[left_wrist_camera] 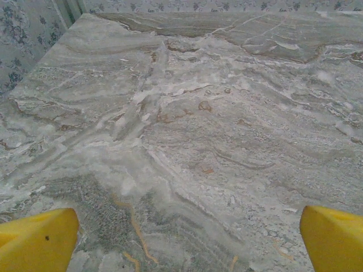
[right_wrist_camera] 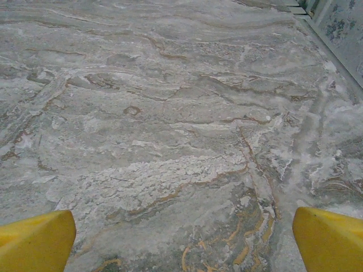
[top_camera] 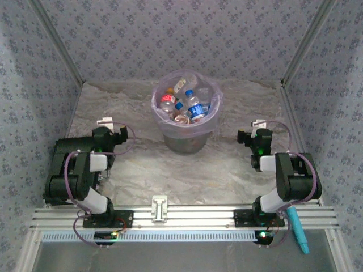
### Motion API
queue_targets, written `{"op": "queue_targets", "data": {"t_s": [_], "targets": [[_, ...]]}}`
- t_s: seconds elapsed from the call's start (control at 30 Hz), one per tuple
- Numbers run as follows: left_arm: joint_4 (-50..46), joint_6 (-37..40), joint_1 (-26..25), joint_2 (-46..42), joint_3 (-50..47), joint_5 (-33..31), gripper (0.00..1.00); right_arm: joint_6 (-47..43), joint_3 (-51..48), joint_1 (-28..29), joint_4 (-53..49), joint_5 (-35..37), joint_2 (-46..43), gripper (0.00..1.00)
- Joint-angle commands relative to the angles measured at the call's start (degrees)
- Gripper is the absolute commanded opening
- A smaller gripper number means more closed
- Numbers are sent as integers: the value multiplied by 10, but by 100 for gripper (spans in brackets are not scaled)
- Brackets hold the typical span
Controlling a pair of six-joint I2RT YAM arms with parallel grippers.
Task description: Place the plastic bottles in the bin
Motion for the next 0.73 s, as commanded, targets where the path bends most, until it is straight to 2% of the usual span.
{"op": "queue_targets", "data": {"t_s": [0.0,0.7], "targets": [[22,0,5,5,-4,7,100,7,8,-3,16,-7,2,100],[21,0,5,5,-5,7,100,7,9,-4,14,-9,3,100]]}}
